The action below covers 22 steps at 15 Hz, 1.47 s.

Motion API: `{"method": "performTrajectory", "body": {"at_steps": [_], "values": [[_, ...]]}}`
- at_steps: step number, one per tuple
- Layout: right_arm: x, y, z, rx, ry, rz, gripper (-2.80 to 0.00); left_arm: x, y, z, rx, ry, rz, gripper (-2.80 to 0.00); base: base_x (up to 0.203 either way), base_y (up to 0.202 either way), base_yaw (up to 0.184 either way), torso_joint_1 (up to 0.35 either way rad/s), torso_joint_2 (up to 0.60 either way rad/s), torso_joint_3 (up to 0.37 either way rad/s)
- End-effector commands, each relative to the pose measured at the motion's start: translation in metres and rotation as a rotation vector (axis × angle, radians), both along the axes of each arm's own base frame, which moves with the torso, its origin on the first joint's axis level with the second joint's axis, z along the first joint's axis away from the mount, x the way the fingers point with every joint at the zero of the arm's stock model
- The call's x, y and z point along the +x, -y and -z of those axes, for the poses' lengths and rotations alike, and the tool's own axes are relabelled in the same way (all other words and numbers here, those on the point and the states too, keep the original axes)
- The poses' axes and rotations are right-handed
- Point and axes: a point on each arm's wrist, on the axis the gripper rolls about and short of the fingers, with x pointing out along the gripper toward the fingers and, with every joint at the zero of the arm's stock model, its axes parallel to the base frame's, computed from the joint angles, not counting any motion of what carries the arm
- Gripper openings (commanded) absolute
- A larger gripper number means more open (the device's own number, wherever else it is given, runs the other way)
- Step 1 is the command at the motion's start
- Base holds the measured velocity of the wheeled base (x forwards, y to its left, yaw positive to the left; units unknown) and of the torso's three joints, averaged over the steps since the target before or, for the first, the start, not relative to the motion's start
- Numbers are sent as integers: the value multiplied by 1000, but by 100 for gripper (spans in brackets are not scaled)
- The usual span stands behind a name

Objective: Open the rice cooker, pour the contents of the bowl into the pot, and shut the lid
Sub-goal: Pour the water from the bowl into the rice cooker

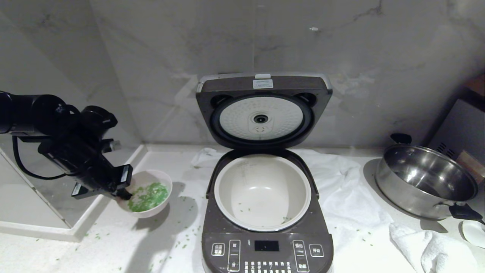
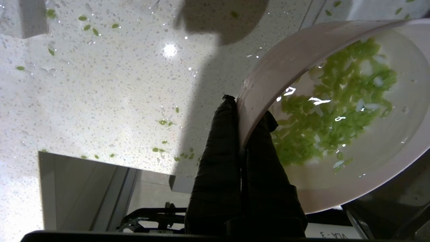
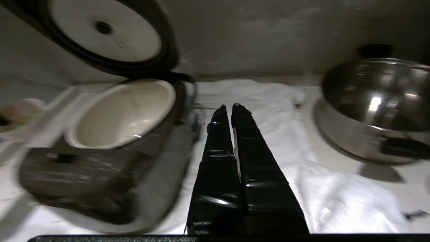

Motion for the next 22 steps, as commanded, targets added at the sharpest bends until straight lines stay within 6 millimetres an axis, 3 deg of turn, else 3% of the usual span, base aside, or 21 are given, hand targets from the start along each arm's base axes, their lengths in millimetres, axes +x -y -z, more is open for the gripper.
{"method": "performTrajectory", "body": {"at_steps": [1,4,7,11,16,22], "values": [[56,-5,-43,40,-157,-93,-280,1,0,-3,-3,8,0,-280,0,0,0,0,0,0],[122,-17,-75,138,-275,-276,-280,1,5,-8,-7,22,4,-280,0,0,0,0,0,0],[188,-33,-86,244,-413,-455,-280,1,9,-15,-10,13,10,-280,0,0,0,0,0,0],[245,-51,-103,356,-511,-567,-280,-1,14,-19,-11,22,27,-280,0,0,0,0,0,0],[286,-60,-102,407,-582,-571,-280,-2,20,-24,-12,25,43,-280,0,0,0,0,0,0],[302,-64,-110,433,-569,-574,-280,-8,33,-34,-21,40,67,-280,0,0,0,0,0,0]]}}
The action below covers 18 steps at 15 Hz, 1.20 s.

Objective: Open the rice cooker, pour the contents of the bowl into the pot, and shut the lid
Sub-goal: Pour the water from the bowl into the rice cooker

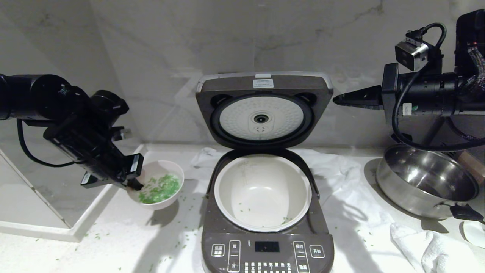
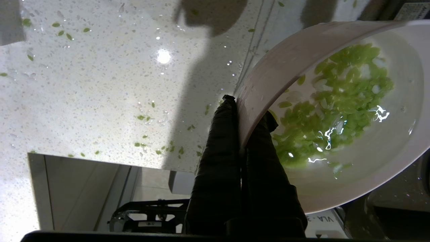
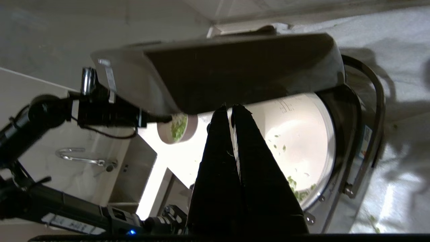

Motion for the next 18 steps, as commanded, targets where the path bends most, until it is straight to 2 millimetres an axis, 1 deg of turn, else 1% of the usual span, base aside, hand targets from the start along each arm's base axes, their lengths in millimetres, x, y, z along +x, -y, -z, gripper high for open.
{"method": "performTrajectory", "body": {"at_steps": [1,3,4,7,10,11,12,13,15,18], "values": [[6,-1,0,9,-7,-1,-280,-5,3,-5,-3,12,7,-280,0,0,0,0,0,0],[4,0,-1,11,-8,1,-280,-5,3,-6,-2,11,7,-280,0,0,0,0,0,0],[-3,0,-4,15,-2,1,-280,-6,2,-6,-2,5,6,-280,0,0,0,0,0,0],[-41,6,-13,36,-17,-71,-280,-7,0,-5,-2,0,0,-280,0,0,0,0,0,0],[-83,14,-17,43,6,-83,-280,-7,-1,-5,-1,-3,-3,-280,0,0,0,0,0,0],[-95,16,-16,45,4,-89,-280,-7,-1,-5,-1,-3,-3,-280,0,0,0,0,0,0],[-99,16,-13,43,-39,-106,-280,-6,0,-4,-1,-5,-1,-280,0,0,0,0,0,0],[-96,14,-9,53,-72,-146,-280,-6,1,-4,-1,-7,3,-280,0,0,0,0,0,0],[-77,10,-7,61,-102,-173,-280,-6,3,-4,-6,-6,1,-280,0,0,0,0,0,0],[-35,3,-5,65,-132,-188,-280,-8,10,-7,-11,2,9,-280,0,0,0,0,0,0]]}}
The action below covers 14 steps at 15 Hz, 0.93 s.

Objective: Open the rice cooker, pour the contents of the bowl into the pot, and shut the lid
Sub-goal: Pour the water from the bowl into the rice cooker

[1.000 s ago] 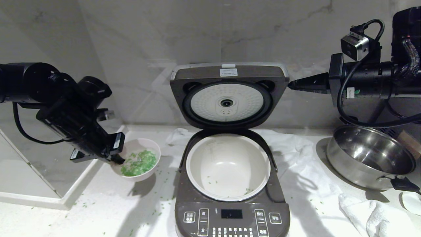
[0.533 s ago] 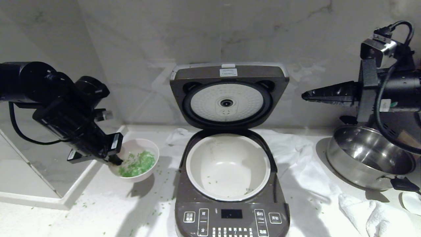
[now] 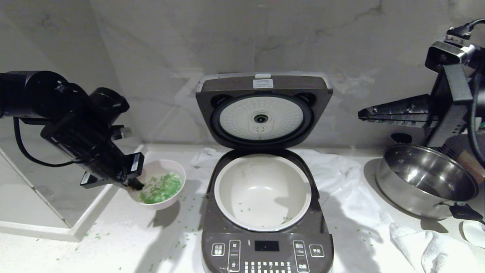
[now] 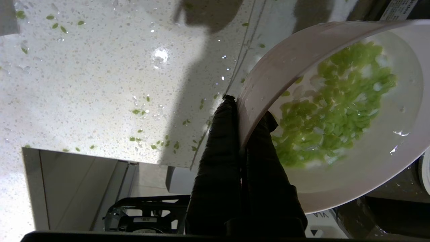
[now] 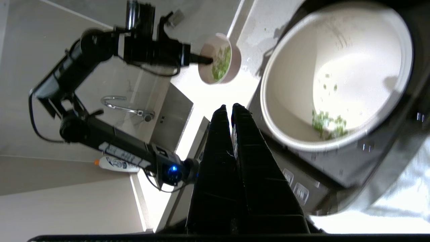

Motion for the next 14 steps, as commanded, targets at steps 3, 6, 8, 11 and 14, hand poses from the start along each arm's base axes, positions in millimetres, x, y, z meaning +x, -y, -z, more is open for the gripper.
{"method": "performTrajectory", "body": {"at_steps": [3,6,8,11,14], "values": [[63,-11,10,0,-54,-12,-280,-1,7,-7,-12,18,2,-280,0,0,0,0,0,0],[80,-15,15,0,-65,-16,-280,-2,12,-10,-15,21,13,-280,0,0,0,0,0,0],[87,-16,15,-3,-56,-11,-280,-3,12,-12,-14,15,13,-280,0,0,0,0,0,0],[94,-16,10,0,-30,1,-280,-5,13,-15,-16,24,17,-280,0,0,0,0,0,0],[102,-17,6,-11,-10,39,-280,-8,18,-17,-18,34,33,-280,0,0,0,0,0,0]]}}
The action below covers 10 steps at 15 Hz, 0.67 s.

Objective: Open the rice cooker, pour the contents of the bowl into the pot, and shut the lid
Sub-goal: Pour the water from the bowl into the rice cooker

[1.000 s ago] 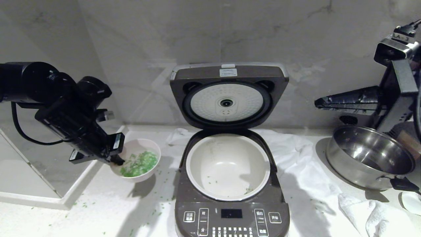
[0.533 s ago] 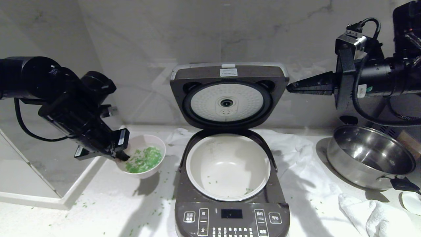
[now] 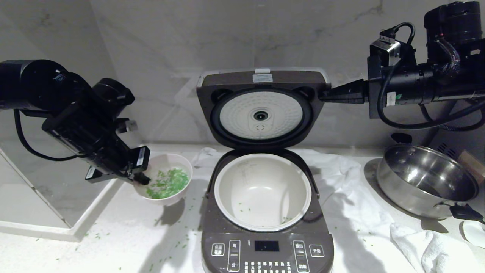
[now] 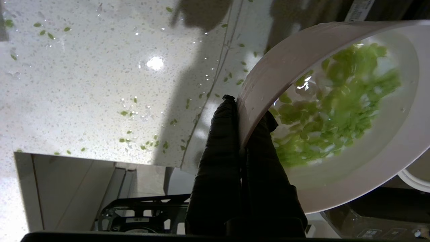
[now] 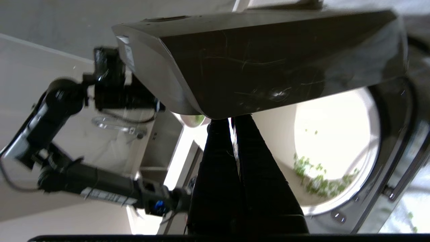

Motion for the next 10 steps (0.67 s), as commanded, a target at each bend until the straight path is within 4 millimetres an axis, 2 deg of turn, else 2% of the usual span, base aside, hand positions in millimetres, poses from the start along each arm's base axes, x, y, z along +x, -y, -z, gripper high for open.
{"method": "performTrajectory", "body": {"at_steps": [1,10], "values": [[9,-1,2,0,-4,5,-280,-3,5,-2,-3,1,13,-280,0,0,0,0,0,0],[32,-3,4,32,46,126,-280,-3,35,-7,-27,18,66,-280,0,0,0,0,0,0]]}}
